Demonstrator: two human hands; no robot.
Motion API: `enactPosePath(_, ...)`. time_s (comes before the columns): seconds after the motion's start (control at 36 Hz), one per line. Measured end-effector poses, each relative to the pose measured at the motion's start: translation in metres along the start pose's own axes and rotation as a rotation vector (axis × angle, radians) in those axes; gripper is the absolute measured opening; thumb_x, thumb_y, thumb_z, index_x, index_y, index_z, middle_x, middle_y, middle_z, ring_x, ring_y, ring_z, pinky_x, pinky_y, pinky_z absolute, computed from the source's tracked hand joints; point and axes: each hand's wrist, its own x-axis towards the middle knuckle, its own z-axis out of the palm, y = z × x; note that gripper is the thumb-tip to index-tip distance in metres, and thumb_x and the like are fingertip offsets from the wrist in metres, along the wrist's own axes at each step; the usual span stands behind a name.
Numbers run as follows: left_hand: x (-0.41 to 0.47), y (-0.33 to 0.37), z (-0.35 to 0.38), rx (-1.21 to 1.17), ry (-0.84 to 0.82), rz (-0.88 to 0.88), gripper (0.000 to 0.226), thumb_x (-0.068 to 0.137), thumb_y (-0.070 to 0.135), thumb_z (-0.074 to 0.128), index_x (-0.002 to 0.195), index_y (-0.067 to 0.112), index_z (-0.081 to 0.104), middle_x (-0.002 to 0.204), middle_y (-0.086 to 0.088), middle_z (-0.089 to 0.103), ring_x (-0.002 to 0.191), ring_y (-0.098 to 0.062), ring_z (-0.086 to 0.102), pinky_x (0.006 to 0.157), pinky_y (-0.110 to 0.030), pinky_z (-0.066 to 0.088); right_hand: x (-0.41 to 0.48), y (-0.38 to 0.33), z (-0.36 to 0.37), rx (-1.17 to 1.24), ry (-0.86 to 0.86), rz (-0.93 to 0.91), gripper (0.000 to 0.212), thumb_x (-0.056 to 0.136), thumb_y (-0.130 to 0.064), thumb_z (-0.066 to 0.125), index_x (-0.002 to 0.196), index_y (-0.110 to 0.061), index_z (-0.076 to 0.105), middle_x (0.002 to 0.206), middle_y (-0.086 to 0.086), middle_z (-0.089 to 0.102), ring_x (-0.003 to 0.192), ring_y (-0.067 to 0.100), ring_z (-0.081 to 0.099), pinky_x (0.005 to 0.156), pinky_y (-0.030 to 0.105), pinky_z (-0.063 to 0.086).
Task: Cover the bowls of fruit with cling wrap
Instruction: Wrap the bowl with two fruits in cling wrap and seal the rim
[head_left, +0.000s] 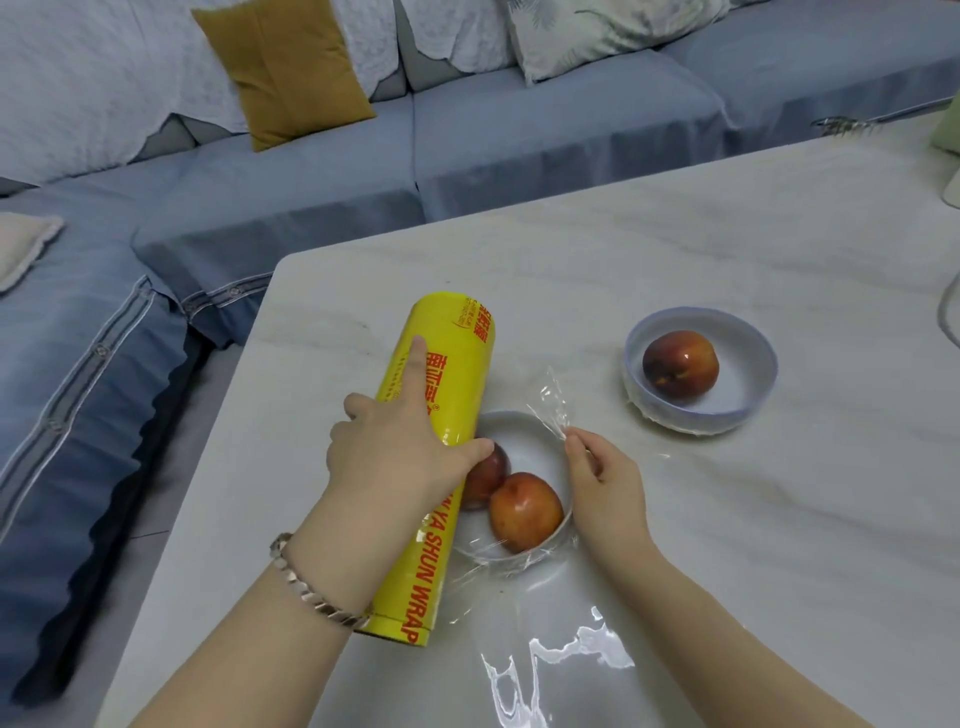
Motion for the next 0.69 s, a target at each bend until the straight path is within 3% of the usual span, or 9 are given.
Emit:
enactPosePath(0.08, -0.003, -0.002, 0.002, -0.002, 0.012, 0.007, 0.107, 0.071, 0.075, 0.053, 0.141, 0.045, -0.023, 0.124, -0.021, 0.037, 0.106, -0.04, 0.049, 0.087, -0.039, 0.042, 0.001, 0.002, 0.0, 0.017, -0.012, 0.016, 0.023, 0.093, -0.017, 0.049, 0.104, -0.007, 0.068, 0.099, 0.004, 0.071, 0.093, 0.015, 0.063, 0.088, 0.03, 0.049)
enactPosePath(0.22, 0.008, -0.013, -0.008, -0.214, -0.136, 0.064, 0.07, 0.086, 0.06, 0.032, 0.139, 0.056, -0.013, 0.136, -0.015, 0.043, 0.113, -0.038, 0.049, 0.099, -0.043, 0.04, 0.001, 0.005, 0.001, 0.061, -0.037, 0.057, 0.023, 0.093, -0.021, 0.051, 0.102, -0.01, 0.068, 0.098, 0.004, 0.071, 0.09, 0.012, 0.063, 0.089, 0.035, 0.05)
enactPosePath(0.28, 0.016, -0.021, -0.015, -0.398, -0.172, 0.076, 0.079, 0.081, 0.057, 0.044, 0.141, 0.054, -0.007, 0.134, -0.003, 0.048, 0.105, -0.029, 0.056, 0.095, -0.039, 0.043, 0.001, 0.005, 0.001, 0.049, -0.049, 0.053, 0.023, 0.093, -0.021, 0.05, 0.1, -0.008, 0.068, 0.092, 0.001, 0.069, 0.084, 0.009, 0.059, 0.085, 0.033, 0.048)
enactPosePath(0.33, 0.025, -0.032, -0.018, -0.623, -0.222, 0.015, 0.094, 0.08, 0.046, 0.064, 0.147, 0.04, -0.002, 0.124, 0.0, 0.054, 0.092, -0.021, 0.061, 0.082, -0.033, 0.046, 0.002, 0.004, 0.001, 0.053, -0.057, 0.058, 0.022, 0.092, -0.02, 0.051, 0.099, -0.008, 0.068, 0.09, 0.002, 0.069, 0.082, 0.009, 0.058, 0.084, 0.034, 0.048)
enactPosePath(0.39, 0.027, -0.042, -0.017, -0.778, -0.371, -0.046, 0.103, 0.068, 0.049, 0.076, 0.148, 0.025, 0.016, 0.117, -0.002, 0.063, 0.088, -0.021, 0.067, 0.077, -0.035, 0.052, 0.002, 0.003, 0.0, 0.041, -0.055, 0.057, 0.022, 0.092, -0.019, 0.051, 0.102, -0.008, 0.068, 0.097, 0.006, 0.07, 0.086, 0.011, 0.06, 0.087, 0.034, 0.048)
enactPosePath(0.44, 0.028, -0.045, -0.013, -0.841, -0.523, -0.049, 0.087, 0.057, 0.05, 0.08, 0.13, 0.013, 0.05, 0.095, -0.003, 0.074, 0.076, -0.019, 0.071, 0.076, -0.037, 0.057, 0.001, -0.001, -0.001, 0.031, -0.052, 0.058, 0.022, 0.093, -0.017, 0.05, 0.104, -0.007, 0.067, 0.099, 0.006, 0.069, 0.089, 0.014, 0.061, 0.086, 0.03, 0.048)
enactPosePath(0.5, 0.027, -0.044, -0.009, -0.937, -0.527, -0.068, 0.069, 0.054, 0.048, 0.075, 0.111, 0.012, 0.063, 0.082, -0.004, 0.075, 0.068, -0.019, 0.071, 0.072, -0.036, 0.058, 0.004, -0.006, -0.004, 0.043, -0.073, 0.089, 0.018, 0.092, -0.013, 0.052, 0.102, -0.007, 0.066, 0.093, 0.005, 0.067, 0.083, 0.014, 0.06, 0.077, 0.022, 0.047)
enactPosePath(0.61, 0.026, -0.042, -0.003, -1.01, -0.475, -0.083, 0.071, 0.051, 0.046, 0.072, 0.112, 0.013, 0.059, 0.088, -0.008, 0.074, 0.069, -0.021, 0.071, 0.063, -0.033, 0.056, 0.016, -0.021, -0.014, 0.213, -0.19, 0.336, 0.01, 0.086, -0.013, 0.059, 0.078, -0.009, 0.065, 0.064, 0.005, 0.055, 0.054, 0.015, 0.049, 0.049, 0.018, 0.042)
enactPosePath(0.69, 0.024, -0.041, -0.003, -1.014, -0.471, -0.073, 0.072, 0.051, 0.046, 0.072, 0.114, 0.012, 0.058, 0.091, -0.009, 0.074, 0.073, -0.023, 0.071, 0.065, -0.034, 0.057, 0.025, -0.029, -0.015, 0.169, -0.209, 0.357, 0.02, 0.085, -0.026, 0.063, 0.071, -0.012, 0.063, 0.062, 0.002, 0.057, 0.051, 0.012, 0.05, 0.049, 0.02, 0.043)
